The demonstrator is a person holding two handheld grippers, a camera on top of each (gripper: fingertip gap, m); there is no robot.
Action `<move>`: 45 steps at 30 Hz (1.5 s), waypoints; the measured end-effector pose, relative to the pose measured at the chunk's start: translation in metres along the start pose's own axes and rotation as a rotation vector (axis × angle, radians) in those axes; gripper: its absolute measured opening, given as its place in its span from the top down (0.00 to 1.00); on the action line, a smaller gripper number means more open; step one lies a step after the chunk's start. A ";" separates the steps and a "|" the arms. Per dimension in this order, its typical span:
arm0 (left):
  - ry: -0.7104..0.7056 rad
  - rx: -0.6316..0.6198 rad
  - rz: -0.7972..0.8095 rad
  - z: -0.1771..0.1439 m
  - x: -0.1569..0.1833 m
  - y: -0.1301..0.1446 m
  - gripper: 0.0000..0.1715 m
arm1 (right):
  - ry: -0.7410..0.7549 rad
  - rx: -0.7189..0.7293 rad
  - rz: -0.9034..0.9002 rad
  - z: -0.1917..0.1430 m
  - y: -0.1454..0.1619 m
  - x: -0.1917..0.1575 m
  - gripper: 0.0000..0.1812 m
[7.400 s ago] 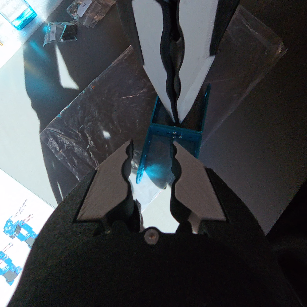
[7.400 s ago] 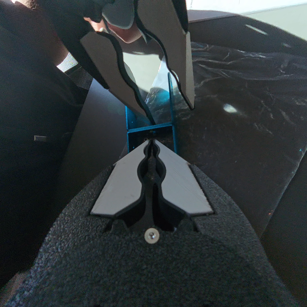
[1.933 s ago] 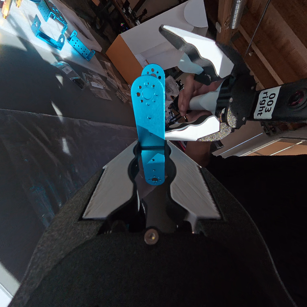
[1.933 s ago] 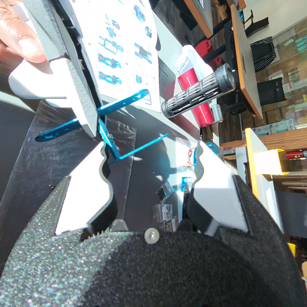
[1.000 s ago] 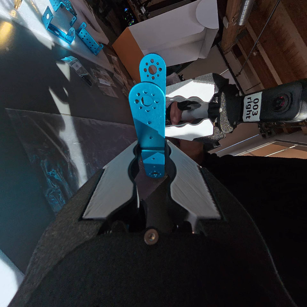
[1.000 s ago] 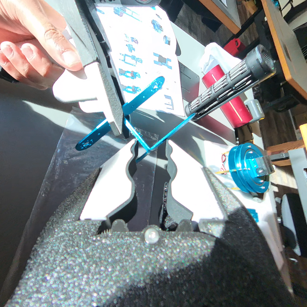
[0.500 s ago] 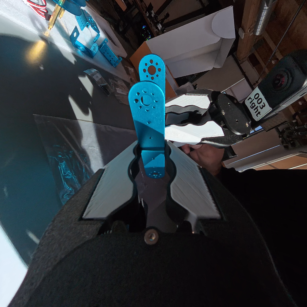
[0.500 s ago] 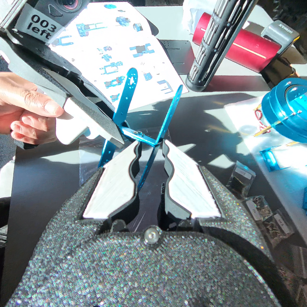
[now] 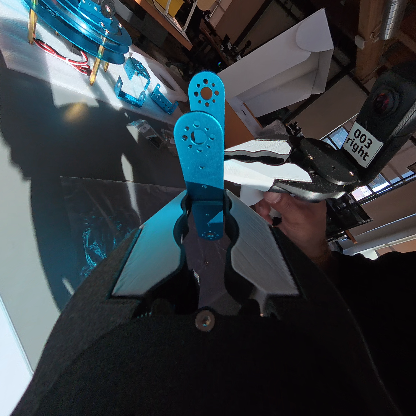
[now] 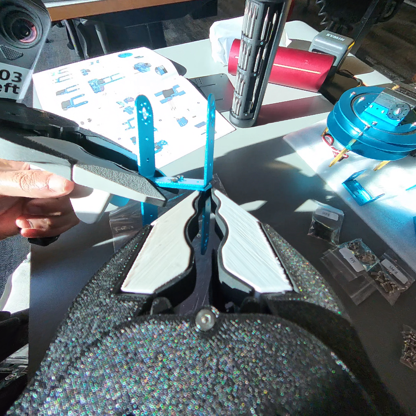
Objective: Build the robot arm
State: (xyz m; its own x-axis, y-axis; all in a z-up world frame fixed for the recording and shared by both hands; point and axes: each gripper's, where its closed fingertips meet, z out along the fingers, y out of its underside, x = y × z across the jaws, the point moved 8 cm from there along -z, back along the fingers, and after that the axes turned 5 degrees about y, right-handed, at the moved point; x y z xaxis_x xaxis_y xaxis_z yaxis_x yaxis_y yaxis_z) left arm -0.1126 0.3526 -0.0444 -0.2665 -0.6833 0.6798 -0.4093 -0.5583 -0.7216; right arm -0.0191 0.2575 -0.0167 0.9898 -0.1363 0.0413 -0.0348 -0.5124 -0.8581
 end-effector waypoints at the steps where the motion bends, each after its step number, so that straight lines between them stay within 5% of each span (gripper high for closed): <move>1: 0.002 -0.001 -0.010 0.000 -0.001 0.000 0.85 | -0.005 -0.003 0.008 0.000 0.001 0.000 0.97; 8: 0.108 -0.030 -0.130 0.005 -0.011 0.005 0.85 | -0.098 -0.119 -0.031 0.006 -0.002 0.011 0.97; 11: 0.135 -0.086 -0.131 -0.006 -0.007 0.013 0.76 | -0.149 -0.238 -0.151 0.010 0.000 0.016 0.99; 12: 0.057 -0.089 -0.090 -0.016 -0.011 0.015 0.69 | -0.188 -0.301 -0.191 0.013 0.003 0.018 0.99; 16: -0.050 -0.127 0.126 -0.052 -0.006 0.021 0.66 | -0.325 -0.425 -0.416 0.032 0.008 0.017 0.99; 19: -0.135 -0.174 0.374 -0.065 -0.004 0.021 0.59 | -0.584 -0.451 -0.566 0.050 0.009 -0.006 0.99; 23: -0.163 -0.362 0.544 -0.069 -0.011 0.035 0.46 | -0.647 -0.505 -0.748 0.084 0.007 -0.032 0.99; 29: -0.268 -0.525 0.654 -0.059 -0.027 0.045 0.50 | -0.755 -0.519 -0.780 0.106 0.012 -0.046 0.98; 31: -0.249 -0.541 0.644 -0.057 -0.029 0.048 0.58 | -0.767 -0.462 -0.763 0.103 0.013 -0.041 0.89; 37: -0.269 -0.519 0.637 -0.070 -0.032 0.047 0.63 | -0.743 -0.287 -0.592 0.057 0.019 0.028 0.92; 45: -0.193 -0.430 0.555 -0.084 -0.018 0.050 0.68 | -0.785 -0.273 -0.575 0.067 0.057 0.035 0.94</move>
State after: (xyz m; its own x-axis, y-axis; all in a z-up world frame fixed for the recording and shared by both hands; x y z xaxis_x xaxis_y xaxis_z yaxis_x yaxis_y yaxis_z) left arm -0.2018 0.3766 -0.0816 -0.3921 -0.9051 0.1644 -0.5756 0.1020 -0.8113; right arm 0.0227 0.2810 -0.0983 0.6743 0.7382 -0.0214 0.5427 -0.5150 -0.6635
